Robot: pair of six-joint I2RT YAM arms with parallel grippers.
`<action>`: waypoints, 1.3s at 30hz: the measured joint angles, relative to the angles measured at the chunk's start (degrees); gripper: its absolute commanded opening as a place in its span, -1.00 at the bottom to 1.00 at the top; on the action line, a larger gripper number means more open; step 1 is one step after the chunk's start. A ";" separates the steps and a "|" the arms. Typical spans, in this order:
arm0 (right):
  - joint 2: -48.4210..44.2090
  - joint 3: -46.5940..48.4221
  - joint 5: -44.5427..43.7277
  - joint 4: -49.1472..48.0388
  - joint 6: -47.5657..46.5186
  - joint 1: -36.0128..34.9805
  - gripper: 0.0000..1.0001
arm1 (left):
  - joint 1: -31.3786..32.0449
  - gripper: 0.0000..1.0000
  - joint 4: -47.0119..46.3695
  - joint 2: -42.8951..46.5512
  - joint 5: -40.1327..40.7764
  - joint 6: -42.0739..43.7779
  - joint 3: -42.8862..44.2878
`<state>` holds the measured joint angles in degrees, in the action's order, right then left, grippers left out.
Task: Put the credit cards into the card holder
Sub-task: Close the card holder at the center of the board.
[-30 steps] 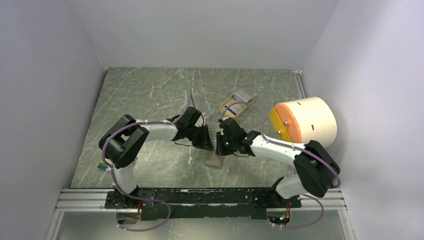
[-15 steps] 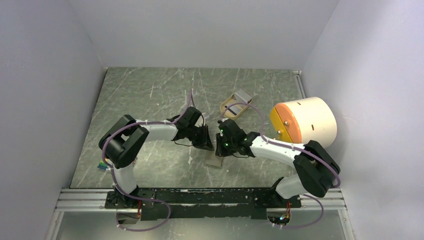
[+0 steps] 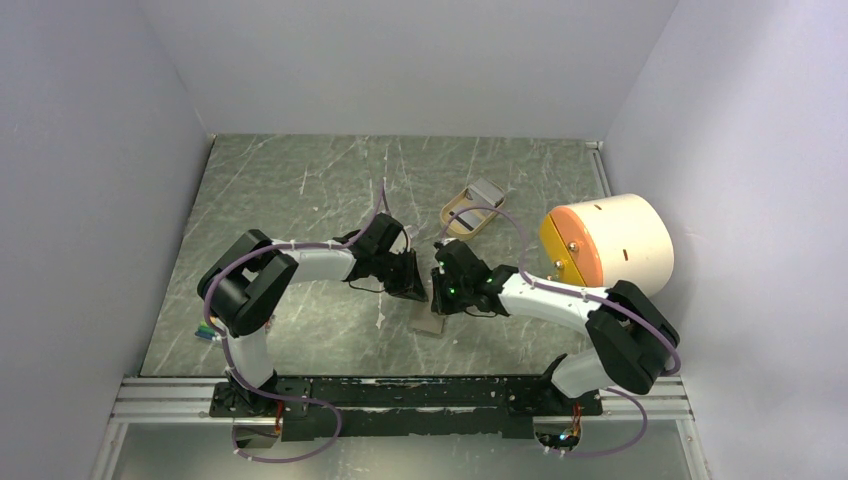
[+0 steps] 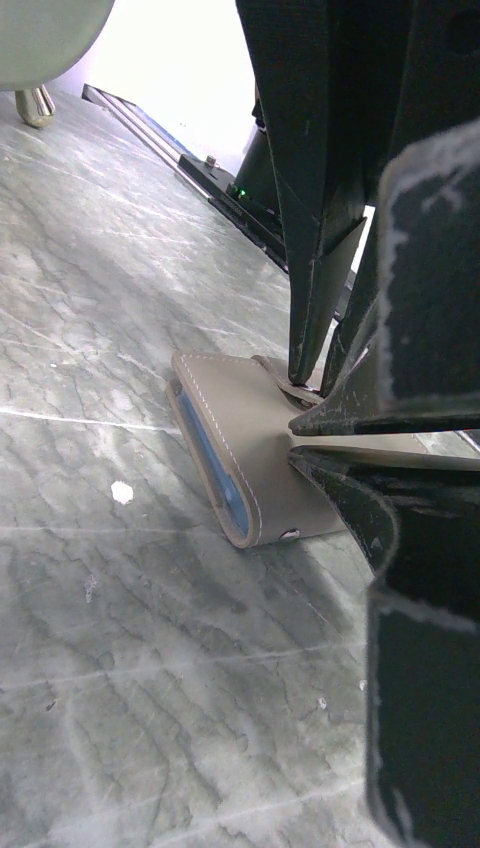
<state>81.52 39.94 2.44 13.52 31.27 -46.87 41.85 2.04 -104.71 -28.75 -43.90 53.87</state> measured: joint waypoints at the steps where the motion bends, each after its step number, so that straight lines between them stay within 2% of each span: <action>1: 0.02 0.00 -0.22 0.00 0.00 -0.11 -0.68 | 0.00 -0.69 0.00 0.00 0.00 -0.02 0.00; 39: 6.40 6.27 -7.37 5.20 1.16 -4.94 -0.63 | 0.28 -0.70 -0.31 -0.33 -0.42 -0.28 -0.02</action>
<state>87.92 46.22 -4.93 18.72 32.42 -51.81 42.13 1.74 -105.03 -29.17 -44.18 53.84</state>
